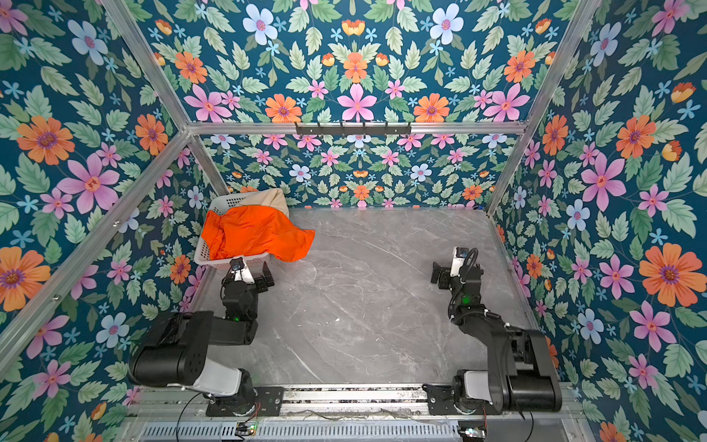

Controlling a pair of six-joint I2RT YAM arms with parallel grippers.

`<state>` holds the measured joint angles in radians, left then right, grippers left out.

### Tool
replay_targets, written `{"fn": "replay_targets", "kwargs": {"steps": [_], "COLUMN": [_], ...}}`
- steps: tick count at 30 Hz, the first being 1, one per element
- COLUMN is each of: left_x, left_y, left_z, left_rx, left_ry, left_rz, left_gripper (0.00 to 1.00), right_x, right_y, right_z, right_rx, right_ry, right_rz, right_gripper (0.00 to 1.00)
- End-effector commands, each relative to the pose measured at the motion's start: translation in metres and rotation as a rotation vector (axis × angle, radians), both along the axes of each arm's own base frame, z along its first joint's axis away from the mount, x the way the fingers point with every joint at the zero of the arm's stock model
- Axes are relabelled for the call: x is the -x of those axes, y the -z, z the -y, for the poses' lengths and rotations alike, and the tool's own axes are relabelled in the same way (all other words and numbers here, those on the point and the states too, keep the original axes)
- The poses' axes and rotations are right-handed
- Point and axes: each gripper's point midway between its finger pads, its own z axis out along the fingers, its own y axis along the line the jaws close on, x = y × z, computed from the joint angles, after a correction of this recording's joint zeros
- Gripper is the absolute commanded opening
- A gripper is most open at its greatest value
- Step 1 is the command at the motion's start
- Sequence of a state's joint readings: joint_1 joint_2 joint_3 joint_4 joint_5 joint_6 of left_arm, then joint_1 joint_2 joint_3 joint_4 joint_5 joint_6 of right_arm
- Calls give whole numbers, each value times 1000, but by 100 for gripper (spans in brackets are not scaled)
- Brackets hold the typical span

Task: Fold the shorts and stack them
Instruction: 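Grasp the orange shorts in the basket with the left gripper while the right arm advances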

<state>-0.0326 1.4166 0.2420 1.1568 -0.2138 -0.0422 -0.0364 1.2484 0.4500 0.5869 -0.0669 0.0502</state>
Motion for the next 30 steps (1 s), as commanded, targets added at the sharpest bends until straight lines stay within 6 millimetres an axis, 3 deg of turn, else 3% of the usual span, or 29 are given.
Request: {"fn": "replay_targets", "kwargs": {"steps": [1,6,10,14,18,21,26,30], "left_x": [9,35,42,25,-10,-40,-81,-104], "left_y": [2,-11,-40,-80,-102,-99,-72,-47], "left_z": [-1,-2,8,14,24,33,21,29], "left_rx": [6,69,147,196,233,268,349,394], "left_ry": [-6,-23,27,41,72,120,112,175], "left_rz": [-83,-142,-171,-256,-411,-534,-674,-744], "left_gripper": [97,92,91,90,89,90,88,87], "right_x": [17,38,52,62,69,73,76,76], "right_y": [-11,-65,-82,-85,-82,-76,-66,-56], "right_z": [-11,-34,-67,-108,-143,-166,-194,-207], "right_rx": [-82,-299,-450,-498,-536,-534,-528,-528], "right_ry": [-36,-89,-175,-278,-341,-371,-413,-434], "right_rz": [-110,-146,-224,-308,-375,-397,-427,-472], "right_gripper": [99,99,99,99,99,99,99,99]}}
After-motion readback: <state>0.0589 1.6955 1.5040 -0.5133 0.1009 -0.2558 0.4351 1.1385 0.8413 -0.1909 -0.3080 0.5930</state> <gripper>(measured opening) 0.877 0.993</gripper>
